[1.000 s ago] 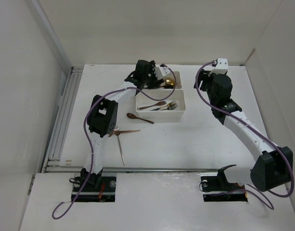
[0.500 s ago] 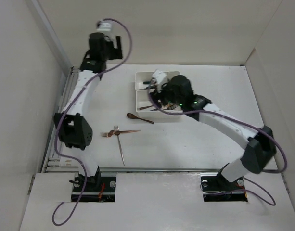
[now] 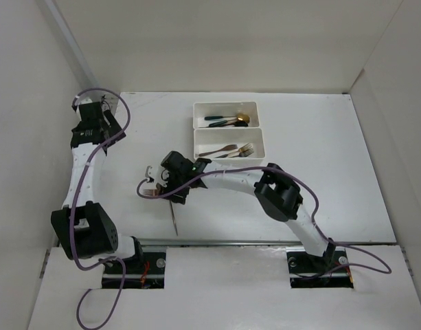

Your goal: Sort the eating utensils into containers

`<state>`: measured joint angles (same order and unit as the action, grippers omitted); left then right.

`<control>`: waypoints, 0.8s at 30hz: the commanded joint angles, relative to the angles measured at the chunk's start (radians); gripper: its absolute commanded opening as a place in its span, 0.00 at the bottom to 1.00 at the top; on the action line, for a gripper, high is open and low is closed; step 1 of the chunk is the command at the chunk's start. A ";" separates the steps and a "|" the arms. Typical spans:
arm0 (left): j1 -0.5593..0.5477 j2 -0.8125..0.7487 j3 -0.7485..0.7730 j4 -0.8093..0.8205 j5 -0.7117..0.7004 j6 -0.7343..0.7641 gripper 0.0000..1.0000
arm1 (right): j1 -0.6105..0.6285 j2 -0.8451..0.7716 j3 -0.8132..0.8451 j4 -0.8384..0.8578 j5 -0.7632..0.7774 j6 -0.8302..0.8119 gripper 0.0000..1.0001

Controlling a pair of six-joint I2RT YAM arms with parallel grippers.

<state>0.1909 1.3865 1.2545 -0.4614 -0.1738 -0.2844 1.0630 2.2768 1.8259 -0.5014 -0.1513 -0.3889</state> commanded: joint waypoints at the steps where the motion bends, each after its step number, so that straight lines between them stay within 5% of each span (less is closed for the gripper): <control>1: -0.004 -0.072 -0.021 -0.003 0.000 -0.041 0.75 | -0.024 -0.007 0.016 0.015 -0.001 -0.007 0.68; 18: 0.051 -0.090 -0.043 0.006 0.180 -0.107 0.74 | -0.024 -0.134 -0.057 0.112 0.078 -0.021 0.60; 24: 0.051 -0.090 -0.041 0.006 0.189 -0.107 0.74 | -0.024 -0.031 0.003 0.024 0.113 -0.070 0.56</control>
<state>0.2375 1.3228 1.2160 -0.4820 -0.0032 -0.3771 1.0355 2.2223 1.7908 -0.4496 -0.0605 -0.4271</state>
